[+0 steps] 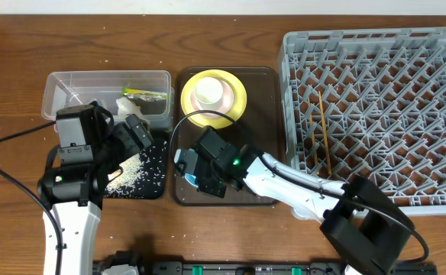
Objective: Sort waste into correct bins and load items into the dishwasher rack
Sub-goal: 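Close the right gripper on the light-blue bowl rim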
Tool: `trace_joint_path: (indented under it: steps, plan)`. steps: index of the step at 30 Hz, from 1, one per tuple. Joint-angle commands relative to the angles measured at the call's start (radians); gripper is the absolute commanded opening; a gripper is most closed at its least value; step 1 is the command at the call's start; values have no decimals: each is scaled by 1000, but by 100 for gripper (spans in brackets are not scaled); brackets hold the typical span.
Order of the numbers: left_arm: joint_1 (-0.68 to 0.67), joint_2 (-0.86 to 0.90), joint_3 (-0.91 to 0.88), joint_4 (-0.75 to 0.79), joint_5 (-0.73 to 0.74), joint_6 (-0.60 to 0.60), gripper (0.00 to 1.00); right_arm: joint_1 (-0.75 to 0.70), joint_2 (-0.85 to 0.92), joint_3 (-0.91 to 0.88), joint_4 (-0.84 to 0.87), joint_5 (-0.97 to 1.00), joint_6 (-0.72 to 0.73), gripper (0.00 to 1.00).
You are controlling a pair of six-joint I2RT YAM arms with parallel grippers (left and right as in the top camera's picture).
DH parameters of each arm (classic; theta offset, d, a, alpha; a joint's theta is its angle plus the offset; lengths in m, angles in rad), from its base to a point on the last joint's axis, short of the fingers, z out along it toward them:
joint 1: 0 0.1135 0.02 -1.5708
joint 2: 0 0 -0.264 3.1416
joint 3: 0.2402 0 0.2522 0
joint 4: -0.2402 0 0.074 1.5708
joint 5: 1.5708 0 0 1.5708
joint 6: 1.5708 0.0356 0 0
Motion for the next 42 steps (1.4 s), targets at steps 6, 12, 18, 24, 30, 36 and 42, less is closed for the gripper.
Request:
trace_joint_path:
  steps: [6, 12, 18, 24, 30, 36, 42]
  plan:
    - [4, 1, 22, 0, -2, 13, 95, 26, -64, 113, -57, 3, -1, 19]
    - [4, 1, 22, 0, -2, 13, 96, 44, -51, 110, -166, 4, -34, 20]
    - [4, 1, 22, 0, -2, 13, 95, 66, -6, 82, -182, 33, -35, 22]
    - [4, 1, 22, 0, -2, 12, 96, 66, 21, 77, -192, 124, -35, 23]
    - [4, 1, 22, 0, -2, 13, 96, 64, 42, 76, -195, 127, -35, 20]
    - [4, 1, 22, 0, -2, 13, 96, 64, 45, 76, -198, 196, -34, 14]
    - [4, 1, 22, 0, -2, 13, 96, 64, 45, 76, -245, 332, 13, 13]
